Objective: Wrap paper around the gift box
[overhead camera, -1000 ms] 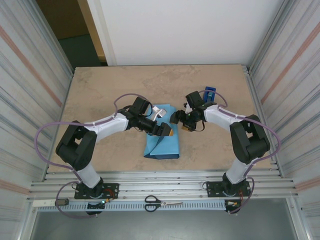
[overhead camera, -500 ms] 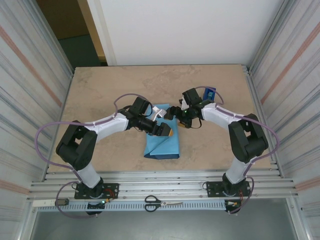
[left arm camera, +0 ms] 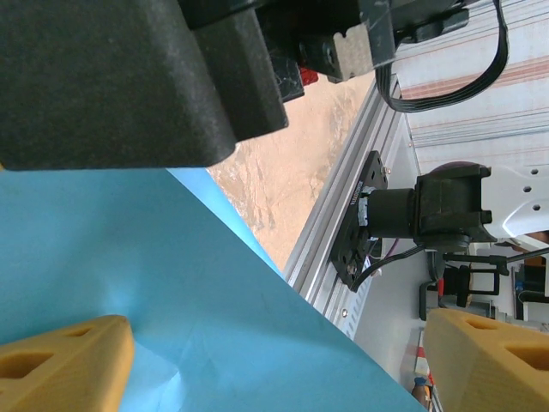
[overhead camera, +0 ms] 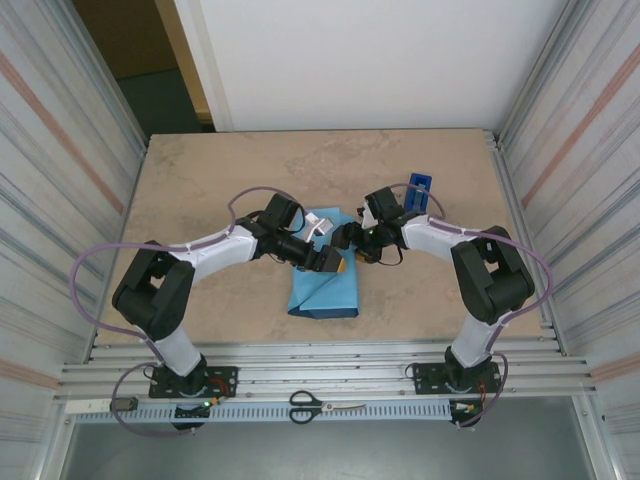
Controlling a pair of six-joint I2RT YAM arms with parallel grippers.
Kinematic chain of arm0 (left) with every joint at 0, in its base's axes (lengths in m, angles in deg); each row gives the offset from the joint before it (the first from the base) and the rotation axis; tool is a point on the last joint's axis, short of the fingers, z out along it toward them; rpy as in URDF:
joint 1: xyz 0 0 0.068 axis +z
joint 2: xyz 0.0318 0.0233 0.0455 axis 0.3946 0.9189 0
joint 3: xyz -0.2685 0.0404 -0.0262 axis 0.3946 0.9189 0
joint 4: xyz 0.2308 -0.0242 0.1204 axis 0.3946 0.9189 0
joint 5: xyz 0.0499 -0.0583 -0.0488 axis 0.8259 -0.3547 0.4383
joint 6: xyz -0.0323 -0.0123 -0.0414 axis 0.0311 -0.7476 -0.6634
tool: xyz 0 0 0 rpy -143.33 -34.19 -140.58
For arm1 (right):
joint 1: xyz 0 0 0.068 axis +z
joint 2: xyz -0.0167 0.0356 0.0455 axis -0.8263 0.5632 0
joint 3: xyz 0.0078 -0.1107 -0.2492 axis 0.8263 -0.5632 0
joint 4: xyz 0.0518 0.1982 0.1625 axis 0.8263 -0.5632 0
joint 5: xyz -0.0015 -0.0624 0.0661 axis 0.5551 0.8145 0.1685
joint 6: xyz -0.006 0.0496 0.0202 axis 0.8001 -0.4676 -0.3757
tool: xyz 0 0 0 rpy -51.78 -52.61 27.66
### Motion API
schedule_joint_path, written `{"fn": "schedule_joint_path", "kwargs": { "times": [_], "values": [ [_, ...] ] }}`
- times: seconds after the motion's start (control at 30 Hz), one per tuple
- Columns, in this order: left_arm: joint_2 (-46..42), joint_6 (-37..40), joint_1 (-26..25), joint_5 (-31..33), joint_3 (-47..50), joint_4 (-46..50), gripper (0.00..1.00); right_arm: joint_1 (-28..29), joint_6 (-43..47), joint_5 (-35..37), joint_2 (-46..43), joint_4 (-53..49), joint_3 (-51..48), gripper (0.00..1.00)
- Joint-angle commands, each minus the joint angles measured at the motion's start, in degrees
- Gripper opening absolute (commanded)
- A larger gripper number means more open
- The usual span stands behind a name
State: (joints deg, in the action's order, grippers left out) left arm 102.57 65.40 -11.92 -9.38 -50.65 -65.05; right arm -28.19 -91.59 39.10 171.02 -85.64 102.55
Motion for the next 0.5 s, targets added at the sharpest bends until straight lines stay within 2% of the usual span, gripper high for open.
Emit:
{"fn": "schedule_joint_path", "kwargs": {
  "times": [0.0,0.2,0.4,0.47],
  "values": [
    [0.7,1.2,0.0,7.2,-0.2,4.3,0.89,0.6,0.3,3.1,1.2,-4.6,-3.2,0.69],
    [-7.4,-1.6,1.4,9.9,-2.3,5.5,0.92,0.8,0.2,3.1,1.6,-4.0,-3.1,0.7],
    [-15.6,-5.1,5.2,19.9,2.9,6.7,0.95,0.9,0.4,3.2,1.5,-4.2,-2.9,0.7],
    [-16.2,-7.1,6.4,25.2,4.2,9.3,0.95,0.9,0.4,3.0,1.7,-4.2,-2.8,0.69]
  ]
}}
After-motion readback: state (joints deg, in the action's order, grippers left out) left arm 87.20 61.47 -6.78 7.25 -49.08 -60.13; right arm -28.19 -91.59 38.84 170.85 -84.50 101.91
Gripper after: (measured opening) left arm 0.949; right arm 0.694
